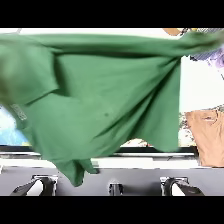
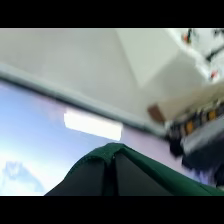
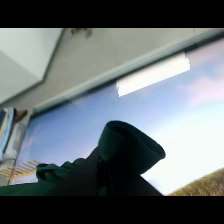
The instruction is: Fold the clothes and pants, and hang the long-sleeved shirts on hangers.
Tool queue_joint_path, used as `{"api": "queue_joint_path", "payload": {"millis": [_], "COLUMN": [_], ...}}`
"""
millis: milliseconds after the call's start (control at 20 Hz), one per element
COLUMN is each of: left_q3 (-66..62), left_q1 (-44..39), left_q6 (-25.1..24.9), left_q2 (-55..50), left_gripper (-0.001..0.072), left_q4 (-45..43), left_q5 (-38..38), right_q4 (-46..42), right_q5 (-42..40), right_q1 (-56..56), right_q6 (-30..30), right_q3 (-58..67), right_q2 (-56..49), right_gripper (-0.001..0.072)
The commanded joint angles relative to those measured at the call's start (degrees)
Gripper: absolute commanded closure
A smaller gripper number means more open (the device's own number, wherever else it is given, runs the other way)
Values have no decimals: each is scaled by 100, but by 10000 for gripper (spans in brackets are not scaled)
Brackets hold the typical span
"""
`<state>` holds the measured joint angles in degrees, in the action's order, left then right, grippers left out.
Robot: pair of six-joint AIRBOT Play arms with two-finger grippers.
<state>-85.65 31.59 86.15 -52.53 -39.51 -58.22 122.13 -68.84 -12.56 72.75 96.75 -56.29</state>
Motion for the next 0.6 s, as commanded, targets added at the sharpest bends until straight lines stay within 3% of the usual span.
{"api": "queue_joint_path", "payload": {"millis": [0,150,300,550], "left_q3": [15,13,-68,-129], "left_q1": [-1270,-2186,-2765,-3134], "left_q6": [-369,-323,90,151], "left_q2": [-1884,-3488,-4629,-5298], "left_gripper": [694,693,694,694], "left_q4": [-592,-879,-874,-872], "left_q5": [76,774,1475,1958], "right_q4": [85,17,24,188], "right_q5": [-935,-697,293,1810], "right_q1": [20,352,756,966], "right_q6": [-214,-162,-144,-275], "right_q3": [-13,-55,-52,-52], "right_q2": [-1810,-3244,-4439,-5198], "right_gripper": [678,678,678,677]}}
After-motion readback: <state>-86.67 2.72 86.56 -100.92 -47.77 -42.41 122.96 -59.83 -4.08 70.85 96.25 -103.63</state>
